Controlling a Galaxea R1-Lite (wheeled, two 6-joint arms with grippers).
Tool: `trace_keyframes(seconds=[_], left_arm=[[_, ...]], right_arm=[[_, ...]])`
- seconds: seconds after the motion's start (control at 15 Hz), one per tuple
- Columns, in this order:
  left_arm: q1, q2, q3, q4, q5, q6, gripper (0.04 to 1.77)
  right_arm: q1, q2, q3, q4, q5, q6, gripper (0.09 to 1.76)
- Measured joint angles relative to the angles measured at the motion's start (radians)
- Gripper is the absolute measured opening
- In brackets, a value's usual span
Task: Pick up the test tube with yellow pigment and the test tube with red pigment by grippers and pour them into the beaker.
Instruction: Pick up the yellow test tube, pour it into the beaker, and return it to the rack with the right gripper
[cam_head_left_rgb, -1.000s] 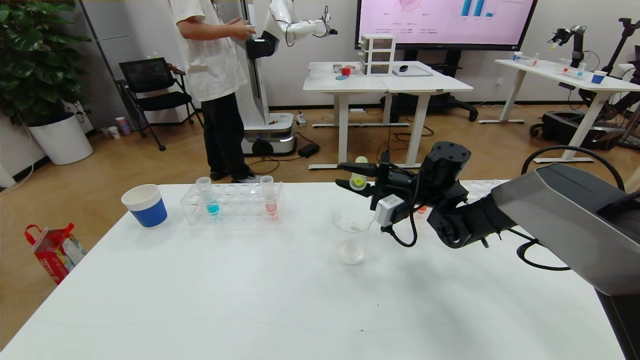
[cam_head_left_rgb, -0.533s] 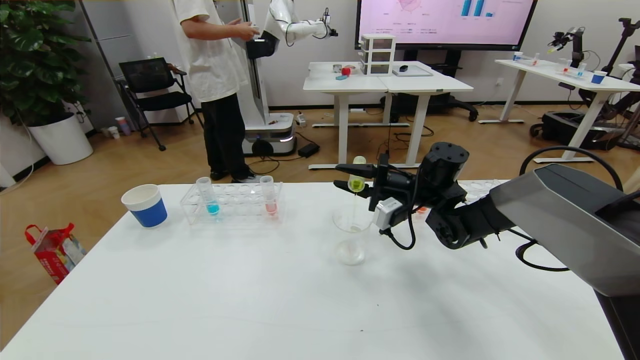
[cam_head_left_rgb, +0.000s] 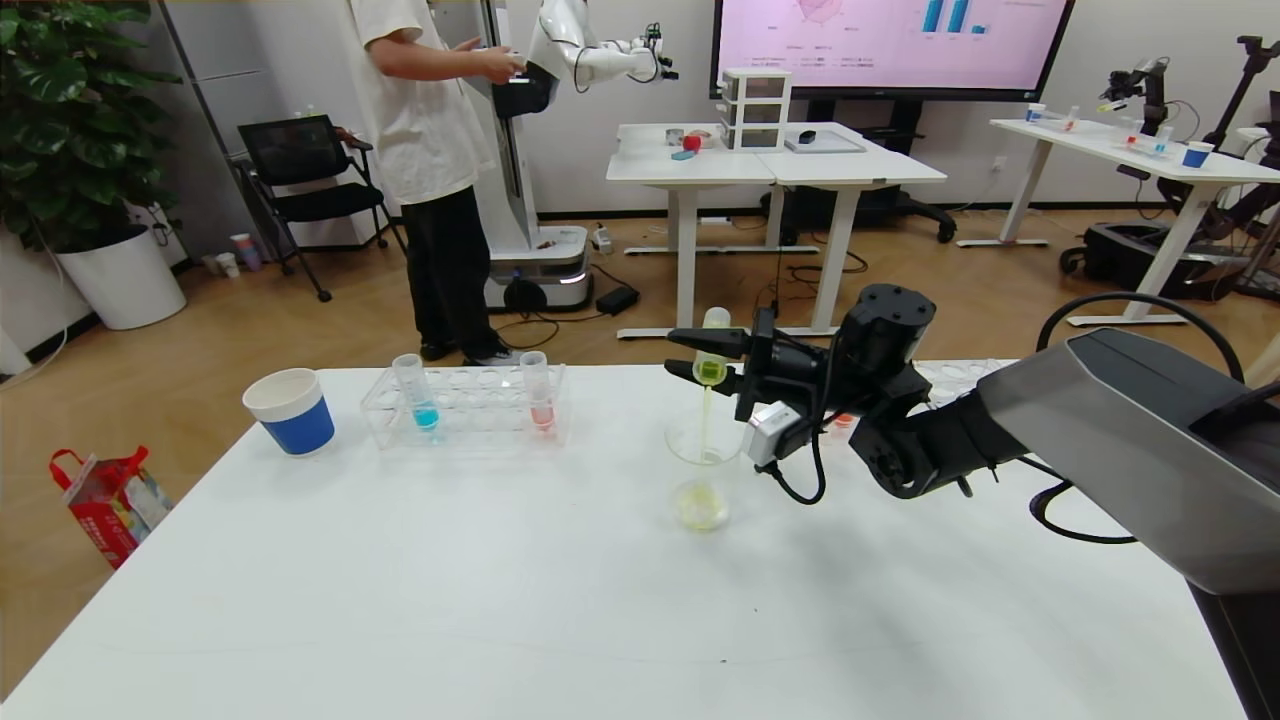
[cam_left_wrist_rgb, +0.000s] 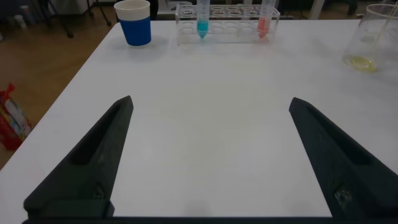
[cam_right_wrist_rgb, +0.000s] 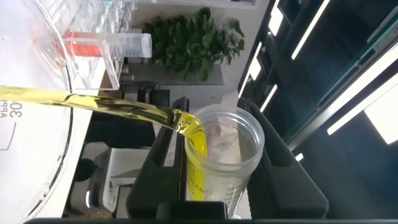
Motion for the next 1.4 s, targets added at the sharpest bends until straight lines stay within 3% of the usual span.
trace_keyframes(seconds=[0.8, 1.2, 1.4], left_arm=[[0.0, 0.0, 0.0, 0.0, 0.0, 0.0, 1.75], [0.0, 0.0, 0.0, 0.0, 0.0, 0.0, 1.75], [0.0, 0.0, 0.0, 0.0, 0.0, 0.0, 1.75]], right_arm=[[-0.018, 0.0, 0.01, 0.001, 0.035, -0.183, 0.53], [-0.011, -0.006, 0.059, 0.003, 0.033, -0.172, 0.53], [-0.029, -0.045, 0.061, 0.003, 0.011, -0.067, 0.53]])
